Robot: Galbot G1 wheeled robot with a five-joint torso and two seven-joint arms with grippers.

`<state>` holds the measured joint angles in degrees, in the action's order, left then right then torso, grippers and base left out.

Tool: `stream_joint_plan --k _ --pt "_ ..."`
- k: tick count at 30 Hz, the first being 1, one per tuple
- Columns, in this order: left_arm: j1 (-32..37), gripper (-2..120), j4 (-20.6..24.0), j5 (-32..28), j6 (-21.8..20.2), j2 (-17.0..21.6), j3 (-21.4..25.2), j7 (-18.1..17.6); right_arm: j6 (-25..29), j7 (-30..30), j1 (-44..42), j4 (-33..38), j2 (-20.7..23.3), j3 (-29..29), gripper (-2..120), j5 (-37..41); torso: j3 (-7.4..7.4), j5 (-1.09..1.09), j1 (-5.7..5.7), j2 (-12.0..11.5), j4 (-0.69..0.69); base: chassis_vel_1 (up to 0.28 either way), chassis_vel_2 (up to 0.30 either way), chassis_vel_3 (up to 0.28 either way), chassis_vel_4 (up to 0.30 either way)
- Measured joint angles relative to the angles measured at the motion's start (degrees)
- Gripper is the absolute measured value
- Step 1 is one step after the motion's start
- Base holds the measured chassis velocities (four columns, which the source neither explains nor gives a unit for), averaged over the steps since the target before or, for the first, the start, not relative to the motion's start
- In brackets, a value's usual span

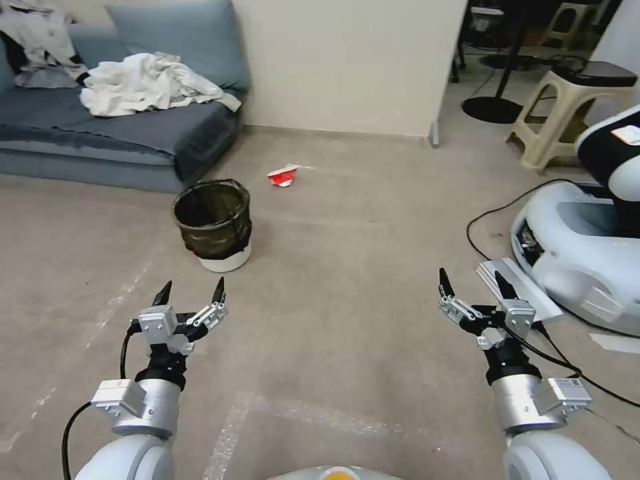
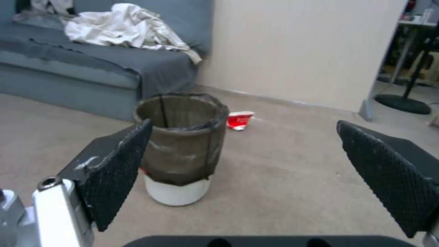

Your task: Pick up the trash can from the floor.

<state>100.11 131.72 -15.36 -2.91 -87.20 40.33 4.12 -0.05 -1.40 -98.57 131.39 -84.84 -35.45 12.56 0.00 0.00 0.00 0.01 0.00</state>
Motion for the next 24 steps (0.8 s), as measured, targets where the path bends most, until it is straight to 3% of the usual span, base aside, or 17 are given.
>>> stream_joint_plan --k 24 --pt "0.4 100 0.04 0.11 1.05 -0.25 0.2 -0.22 1.29 -0.27 -0.09 -0.31 0.01 0.1 100 0.38 0.0 0.0 0.01 0.0 0.0 0.049 0.046 0.046 0.049"
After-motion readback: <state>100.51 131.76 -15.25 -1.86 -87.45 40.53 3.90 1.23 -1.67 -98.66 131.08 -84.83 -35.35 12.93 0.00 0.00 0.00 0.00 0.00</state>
